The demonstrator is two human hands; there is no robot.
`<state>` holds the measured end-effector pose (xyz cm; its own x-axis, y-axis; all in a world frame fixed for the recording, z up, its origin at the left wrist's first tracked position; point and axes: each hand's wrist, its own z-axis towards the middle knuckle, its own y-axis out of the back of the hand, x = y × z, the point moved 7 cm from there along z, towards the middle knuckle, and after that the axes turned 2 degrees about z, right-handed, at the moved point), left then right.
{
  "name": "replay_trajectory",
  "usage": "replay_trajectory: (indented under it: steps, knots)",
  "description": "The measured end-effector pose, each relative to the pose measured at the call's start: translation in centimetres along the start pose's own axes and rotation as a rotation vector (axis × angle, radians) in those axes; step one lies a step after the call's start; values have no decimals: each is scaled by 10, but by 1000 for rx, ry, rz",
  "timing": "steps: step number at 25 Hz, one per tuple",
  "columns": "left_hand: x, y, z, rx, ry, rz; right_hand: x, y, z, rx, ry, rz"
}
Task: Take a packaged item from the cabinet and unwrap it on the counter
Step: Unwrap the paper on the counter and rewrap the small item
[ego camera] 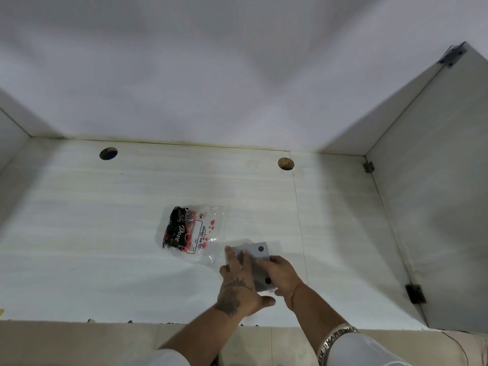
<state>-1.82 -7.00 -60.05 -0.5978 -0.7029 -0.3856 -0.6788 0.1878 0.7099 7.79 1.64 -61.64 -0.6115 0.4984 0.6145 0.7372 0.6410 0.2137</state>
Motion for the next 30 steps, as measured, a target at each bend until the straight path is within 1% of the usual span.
replay_trajectory:
  steps: [1,2,4,6,8,9,10,12,13,14,16,17,18,20,21,22,25,26,27,30]
  knots:
    - [-3,5,0,-36,-22,-121,3,2,-3,13,-10,119]
    - [-3,13,2,-65,-43,-296,7,7,-6,6,16,213]
    - [-1,31,7,-128,-53,-706,20,17,-10,-35,139,369]
    - [-10,47,11,-139,-100,-976,36,23,-11,-82,285,457]
    - [-26,59,16,-70,-125,-1174,58,26,-19,-59,401,466]
    - [-29,62,21,-20,-101,-1251,66,27,-18,-42,448,438]
    - [-32,63,28,49,-67,-1306,73,29,-20,-45,500,373]
    - [-30,57,40,167,-33,-1326,76,32,-19,-98,569,212]
    - [-29,49,44,231,-37,-1350,69,36,-13,-130,559,141]
    - [-29,39,47,295,-42,-1401,59,39,-6,-113,491,165]
    - [-29,18,54,407,-53,-1496,36,38,6,-32,316,299]
    - [-27,11,58,433,-52,-1490,28,37,10,-15,258,310]
    - [-25,6,64,397,-35,-1420,22,40,14,-64,234,226]
    - [-14,5,78,203,41,-1121,17,49,20,-253,214,-94]
    - [-12,7,80,121,75,-994,19,47,21,-315,214,-240]
    - [-13,9,82,93,76,-948,21,44,21,-339,217,-315]
    - [-23,11,84,130,22,-880,25,39,34,-322,190,-356]
    - [-21,13,85,117,14,-838,27,39,36,-327,177,-399]
    - [-16,20,83,60,9,-791,30,40,35,-346,172,-455]
    - [20,61,82,-324,6,-614,51,34,26,-436,218,-617]
